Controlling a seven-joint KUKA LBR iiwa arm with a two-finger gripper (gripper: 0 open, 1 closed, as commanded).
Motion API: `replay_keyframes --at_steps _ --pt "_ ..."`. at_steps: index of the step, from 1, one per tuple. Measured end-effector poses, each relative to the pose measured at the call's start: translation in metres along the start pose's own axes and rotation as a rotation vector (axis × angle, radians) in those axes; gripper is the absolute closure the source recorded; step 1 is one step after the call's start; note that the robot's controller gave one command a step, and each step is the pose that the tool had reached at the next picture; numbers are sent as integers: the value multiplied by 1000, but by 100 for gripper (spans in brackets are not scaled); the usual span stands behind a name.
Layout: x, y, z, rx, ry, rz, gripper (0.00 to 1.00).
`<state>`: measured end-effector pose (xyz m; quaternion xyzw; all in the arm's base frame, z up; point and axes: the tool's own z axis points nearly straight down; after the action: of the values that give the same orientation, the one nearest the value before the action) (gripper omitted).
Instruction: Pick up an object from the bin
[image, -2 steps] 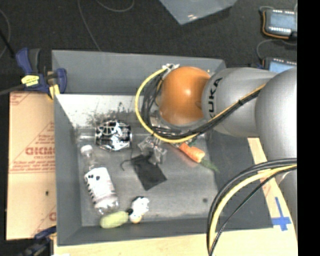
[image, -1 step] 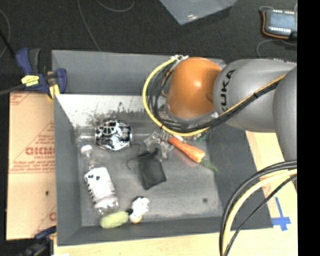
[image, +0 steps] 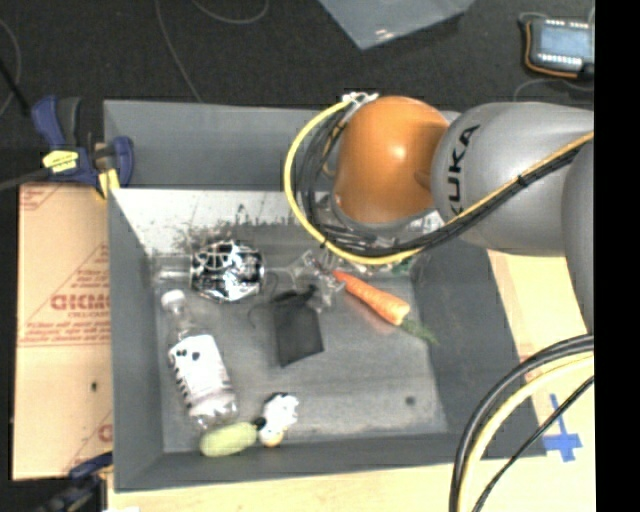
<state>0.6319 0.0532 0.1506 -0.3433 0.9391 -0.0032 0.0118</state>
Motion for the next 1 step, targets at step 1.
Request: replay_keyframes --at_steps 1 --pt "-8 1 -36 -6 7 -5 100"
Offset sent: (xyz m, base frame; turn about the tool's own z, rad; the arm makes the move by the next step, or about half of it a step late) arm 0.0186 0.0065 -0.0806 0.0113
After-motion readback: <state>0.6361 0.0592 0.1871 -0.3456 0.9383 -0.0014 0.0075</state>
